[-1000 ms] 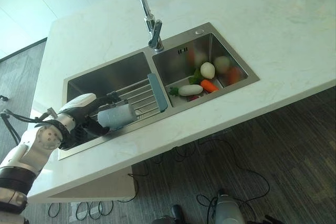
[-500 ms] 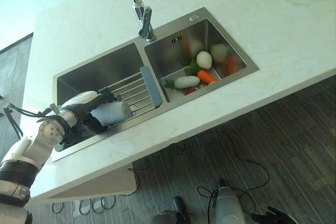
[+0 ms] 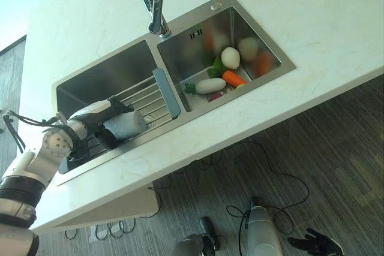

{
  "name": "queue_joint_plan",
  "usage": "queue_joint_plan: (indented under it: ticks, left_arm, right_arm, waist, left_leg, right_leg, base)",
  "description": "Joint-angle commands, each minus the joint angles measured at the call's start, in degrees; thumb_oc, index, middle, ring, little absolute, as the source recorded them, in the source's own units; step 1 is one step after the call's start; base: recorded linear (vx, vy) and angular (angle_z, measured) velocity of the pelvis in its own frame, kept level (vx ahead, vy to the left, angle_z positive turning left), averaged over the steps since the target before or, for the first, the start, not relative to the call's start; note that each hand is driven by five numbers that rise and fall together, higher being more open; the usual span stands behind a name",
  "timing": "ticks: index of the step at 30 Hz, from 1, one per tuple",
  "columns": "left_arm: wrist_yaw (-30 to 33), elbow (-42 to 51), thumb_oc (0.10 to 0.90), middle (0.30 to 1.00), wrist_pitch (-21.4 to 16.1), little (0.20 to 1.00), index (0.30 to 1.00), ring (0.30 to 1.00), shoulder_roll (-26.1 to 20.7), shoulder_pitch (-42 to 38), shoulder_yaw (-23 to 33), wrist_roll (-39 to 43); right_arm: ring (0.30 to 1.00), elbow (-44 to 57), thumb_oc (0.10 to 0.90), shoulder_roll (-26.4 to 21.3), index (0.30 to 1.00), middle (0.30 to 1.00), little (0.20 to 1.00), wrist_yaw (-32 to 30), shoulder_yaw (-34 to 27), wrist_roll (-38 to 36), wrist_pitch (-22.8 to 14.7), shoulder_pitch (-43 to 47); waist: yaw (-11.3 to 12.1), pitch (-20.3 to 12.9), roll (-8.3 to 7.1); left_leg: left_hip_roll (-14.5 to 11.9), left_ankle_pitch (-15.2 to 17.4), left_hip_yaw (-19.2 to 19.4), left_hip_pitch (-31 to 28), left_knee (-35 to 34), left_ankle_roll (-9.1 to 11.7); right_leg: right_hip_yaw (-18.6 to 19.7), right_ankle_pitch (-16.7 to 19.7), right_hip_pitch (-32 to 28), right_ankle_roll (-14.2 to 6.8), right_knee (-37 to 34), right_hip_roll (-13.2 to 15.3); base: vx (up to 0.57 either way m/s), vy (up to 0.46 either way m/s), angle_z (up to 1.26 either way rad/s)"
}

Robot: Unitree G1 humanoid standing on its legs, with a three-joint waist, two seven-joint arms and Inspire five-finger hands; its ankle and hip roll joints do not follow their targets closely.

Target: Place the dishes in the dishwasher.

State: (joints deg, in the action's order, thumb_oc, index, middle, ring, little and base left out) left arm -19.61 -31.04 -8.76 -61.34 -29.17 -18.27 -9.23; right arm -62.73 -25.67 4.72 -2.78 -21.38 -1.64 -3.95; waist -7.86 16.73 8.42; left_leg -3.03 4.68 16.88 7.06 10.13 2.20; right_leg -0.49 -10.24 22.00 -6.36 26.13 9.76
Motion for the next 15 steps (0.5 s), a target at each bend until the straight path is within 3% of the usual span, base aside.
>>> queue_joint_plan:
  ticks: [1,2,4,8,11,15]
  left_arm:
    - [-1.1,-1.8,0.4,0.3,1.3,0.3,0.3,0.3,-2.1,-4.0,3.5,-0.5]
    - [-2.9,-2.7,0.4,0.3,4.3,0.3,0.3,0.3,-2.7,-4.6,1.9,-6.0]
    - [-2.5,-5.3,0.4,0.3,4.1,0.3,0.3,0.3,-3.7,-4.9,0.5,-9.7]
    - [-2.6,-8.1,0.4,0.3,4.4,0.3,0.3,0.3,-4.5,-5.4,-0.3,-12.7]
    - [-4.9,-12.3,0.4,0.3,7.5,0.3,0.3,0.3,-4.7,-4.9,-1.0,-16.1]
    - [-2.5,-14.8,0.4,0.3,7.1,0.3,0.3,0.3,-4.9,-4.8,-0.9,-17.0]
  right_arm:
    - [0.9,1.1,0.8,-1.7,0.9,0.9,0.9,0.3,1.4,0.4,-1.0,-1.3]
    - [0.9,1.6,0.8,-2.0,0.9,0.9,0.9,0.4,1.6,0.2,-0.7,-1.0]
    - [0.9,2.1,0.8,-2.1,0.9,0.9,0.9,0.4,2.0,-0.8,-0.5,-0.5]
    - [0.9,2.8,0.8,-2.1,0.9,0.9,0.9,0.2,2.3,-1.5,-0.4,-0.6]
    - [0.9,3.2,0.8,-2.1,0.9,0.9,0.9,0.0,2.2,-2.0,0.5,-0.6]
    - [0.9,2.6,0.8,-1.7,0.9,0.9,0.9,0.0,2.2,-2.4,0.5,-1.0]
  waist:
    - [-0.6,-1.4,-1.84]
    - [-0.7,-1.3,-1.72]
    - [-0.6,-1.2,-1.76]
    - [-0.7,-1.5,-1.66]
    - [-0.8,-1.9,-1.34]
    - [-0.8,-2.7,-1.09]
  left_leg:
    - [-1.7,8.0,-6.5,6.3,7.1,1.6]
    - [-1.7,7.9,-6.5,6.4,7.1,1.6]
    - [-1.6,8.0,-6.7,6.6,7.1,1.5]
    - [-1.6,8.0,-6.5,6.3,7.1,1.4]
    - [-1.8,8.0,-6.1,5.7,7.1,1.5]
    - [-2.1,8.1,-5.9,4.7,7.1,1.5]
  right_leg:
    - [-2.8,3.0,-5.2,-6.7,-8.9,4.6]
    - [-2.7,3.1,-5.1,-6.8,-8.9,4.5]
    - [-2.8,3.2,-4.9,-6.8,-8.9,4.5]
    - [-2.9,3.1,-5.1,-6.9,-8.9,4.5]
    - [-3.1,3.0,-5.8,-6.8,-8.9,4.4]
    - [-3.5,2.5,-7.0,-6.7,-8.9,4.2]
  base:
    - [0.0,0.0,0.0]
    - [-0.04,0.005,0.0]
    - [-0.04,-0.017,-0.01]
    - [-0.01,-0.002,-0.03]
    - [0.0,0.0,0.0]
    - [0.0,0.0,0.0]
